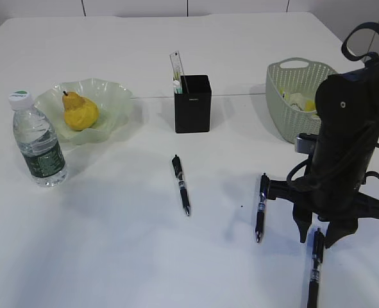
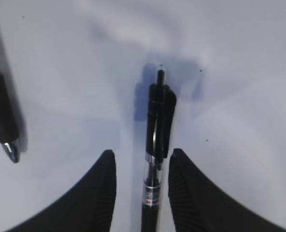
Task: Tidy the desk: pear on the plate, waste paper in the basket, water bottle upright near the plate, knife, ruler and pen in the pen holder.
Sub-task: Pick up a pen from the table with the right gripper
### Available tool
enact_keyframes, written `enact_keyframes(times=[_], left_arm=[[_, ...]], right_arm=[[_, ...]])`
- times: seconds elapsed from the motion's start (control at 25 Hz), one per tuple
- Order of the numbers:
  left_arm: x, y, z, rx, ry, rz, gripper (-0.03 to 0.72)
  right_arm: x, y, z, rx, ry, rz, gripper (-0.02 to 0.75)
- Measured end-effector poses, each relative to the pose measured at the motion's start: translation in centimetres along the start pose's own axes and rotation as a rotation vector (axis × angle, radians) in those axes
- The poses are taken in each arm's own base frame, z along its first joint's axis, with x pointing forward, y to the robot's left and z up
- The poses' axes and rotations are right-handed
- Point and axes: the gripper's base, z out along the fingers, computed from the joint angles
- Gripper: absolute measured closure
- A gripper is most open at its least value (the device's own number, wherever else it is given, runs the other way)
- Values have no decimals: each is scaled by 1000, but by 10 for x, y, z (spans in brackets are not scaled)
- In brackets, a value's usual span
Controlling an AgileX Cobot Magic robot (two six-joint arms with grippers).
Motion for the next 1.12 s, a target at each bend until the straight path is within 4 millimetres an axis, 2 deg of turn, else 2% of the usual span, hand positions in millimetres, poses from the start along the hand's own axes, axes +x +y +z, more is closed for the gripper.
enact_keyframes(times=[0.36, 0.92, 1.12], left_arm=[[0, 0, 0, 0, 0, 0, 358], [0, -2, 0, 20, 4, -17, 358], [0, -2, 0, 22, 5, -19, 358]], right_arm=[[8, -11, 12, 66, 31, 11, 448], [1, -4, 12, -14, -48, 16, 449], [0, -3, 19, 3, -35, 13, 449]])
